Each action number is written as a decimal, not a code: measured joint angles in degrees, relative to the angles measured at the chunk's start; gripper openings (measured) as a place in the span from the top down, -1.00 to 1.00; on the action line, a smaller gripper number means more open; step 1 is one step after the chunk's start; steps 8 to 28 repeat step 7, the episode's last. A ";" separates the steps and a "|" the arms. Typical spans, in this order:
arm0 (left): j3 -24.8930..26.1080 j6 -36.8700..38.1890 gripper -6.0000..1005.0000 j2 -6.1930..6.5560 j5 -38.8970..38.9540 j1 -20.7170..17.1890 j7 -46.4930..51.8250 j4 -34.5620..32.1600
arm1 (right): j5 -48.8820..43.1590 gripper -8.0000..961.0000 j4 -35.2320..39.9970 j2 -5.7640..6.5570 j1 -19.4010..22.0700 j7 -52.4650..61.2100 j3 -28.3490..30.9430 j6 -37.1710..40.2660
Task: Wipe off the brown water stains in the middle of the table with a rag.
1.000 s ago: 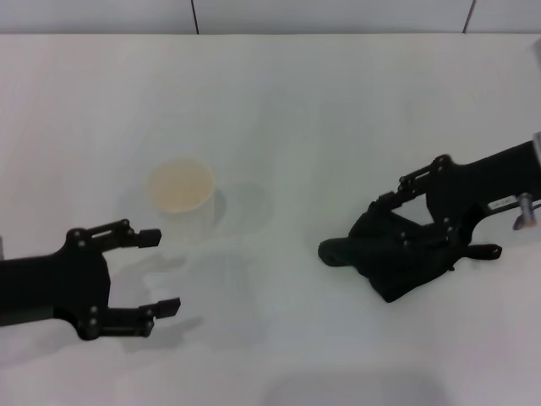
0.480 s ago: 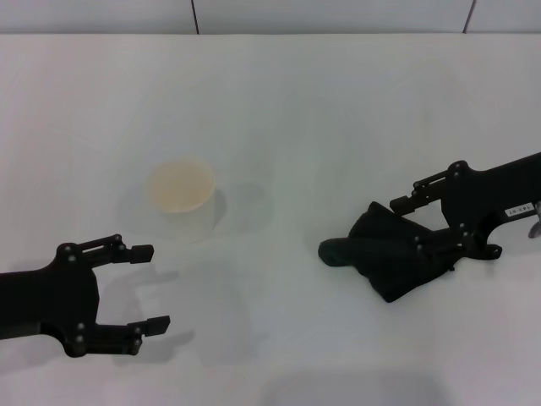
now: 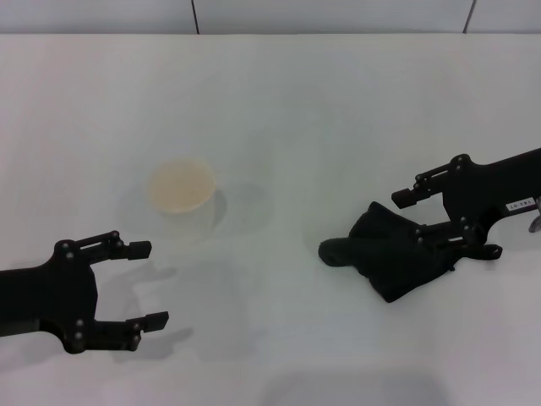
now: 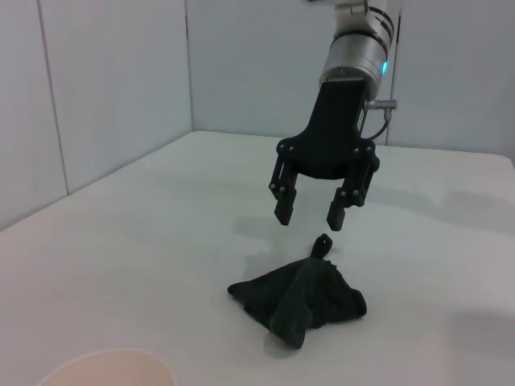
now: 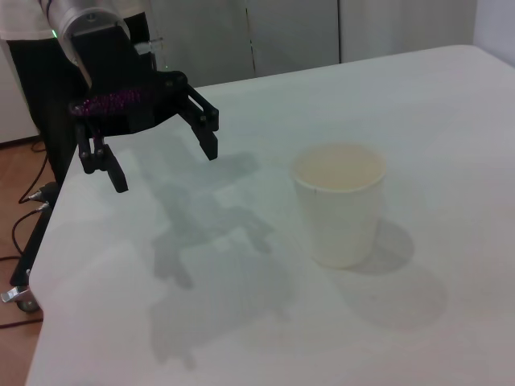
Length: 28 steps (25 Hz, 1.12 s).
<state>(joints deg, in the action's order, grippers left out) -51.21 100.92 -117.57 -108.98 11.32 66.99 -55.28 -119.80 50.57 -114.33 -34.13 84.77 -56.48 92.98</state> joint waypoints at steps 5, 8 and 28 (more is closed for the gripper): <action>-0.01 -0.10 -0.77 -0.03 0.00 0.02 -0.02 0.00 | 0.10 -0.10 0.17 0.16 -0.04 -0.04 0.04 0.03; -0.02 -0.12 -0.77 -0.03 0.00 0.02 -0.02 0.00 | 0.12 -0.10 0.13 0.22 -0.05 -0.04 0.05 0.03; -0.02 -0.12 -0.77 -0.03 0.00 0.02 -0.02 0.00 | 0.12 -0.10 0.13 0.22 -0.05 -0.04 0.05 0.03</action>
